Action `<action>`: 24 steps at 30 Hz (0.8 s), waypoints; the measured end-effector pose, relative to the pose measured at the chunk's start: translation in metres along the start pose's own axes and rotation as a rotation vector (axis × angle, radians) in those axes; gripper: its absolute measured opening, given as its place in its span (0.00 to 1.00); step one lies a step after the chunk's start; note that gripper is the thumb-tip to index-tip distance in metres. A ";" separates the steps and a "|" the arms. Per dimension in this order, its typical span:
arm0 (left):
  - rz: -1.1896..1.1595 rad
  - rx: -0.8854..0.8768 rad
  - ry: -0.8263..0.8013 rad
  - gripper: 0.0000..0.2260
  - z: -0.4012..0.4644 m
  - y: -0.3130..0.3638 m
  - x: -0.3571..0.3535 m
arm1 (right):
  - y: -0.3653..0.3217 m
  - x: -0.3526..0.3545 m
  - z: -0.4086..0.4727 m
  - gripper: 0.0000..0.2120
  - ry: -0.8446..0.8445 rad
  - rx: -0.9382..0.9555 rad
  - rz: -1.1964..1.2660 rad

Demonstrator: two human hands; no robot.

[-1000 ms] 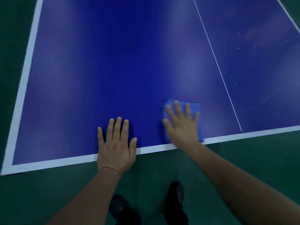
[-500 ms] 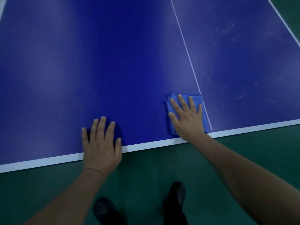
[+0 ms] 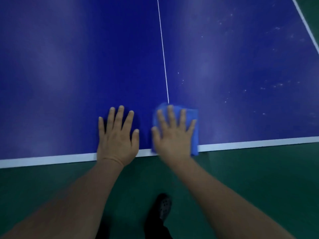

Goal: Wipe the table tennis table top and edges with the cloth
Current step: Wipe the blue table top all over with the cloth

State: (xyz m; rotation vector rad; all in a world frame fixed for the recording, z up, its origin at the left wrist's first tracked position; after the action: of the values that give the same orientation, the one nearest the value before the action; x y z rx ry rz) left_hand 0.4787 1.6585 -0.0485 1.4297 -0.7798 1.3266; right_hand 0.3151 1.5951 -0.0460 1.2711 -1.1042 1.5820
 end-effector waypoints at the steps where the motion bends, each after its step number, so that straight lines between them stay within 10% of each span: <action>1: 0.001 0.002 0.002 0.31 0.000 0.000 0.000 | -0.023 -0.003 -0.016 0.29 -0.024 0.146 0.037; 5: 0.033 0.004 -0.013 0.30 0.000 0.001 -0.003 | 0.034 -0.001 -0.004 0.28 -0.005 0.282 0.042; 10: 0.039 -0.004 0.002 0.29 0.000 0.000 -0.003 | 0.224 0.018 0.062 0.31 -0.072 -0.298 -0.087; 13: 0.035 -0.008 0.012 0.29 0.000 0.001 -0.003 | 0.221 0.021 0.068 0.30 -0.019 -0.466 -0.059; 20: 0.039 -0.002 0.012 0.28 -0.001 0.001 -0.003 | 0.022 0.001 0.003 0.28 -0.013 0.344 0.038; 24: 0.049 -0.002 -0.004 0.28 -0.001 0.001 -0.004 | 0.137 0.011 0.036 0.30 0.018 0.149 -0.055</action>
State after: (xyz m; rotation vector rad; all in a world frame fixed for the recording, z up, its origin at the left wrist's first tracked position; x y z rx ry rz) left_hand 0.4766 1.6580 -0.0526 1.4201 -0.8227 1.3607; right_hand 0.1934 1.5211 -0.0504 1.3704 -0.9467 1.6560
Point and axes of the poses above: each hand's wrist, its own z-axis towards the middle knuckle, its own x-axis out of the back of the hand, y = z × x, the point moved 10 cm from there along z, towards the middle knuckle, and after that the axes turned 13 degrees about y, right-handed, at the moved point
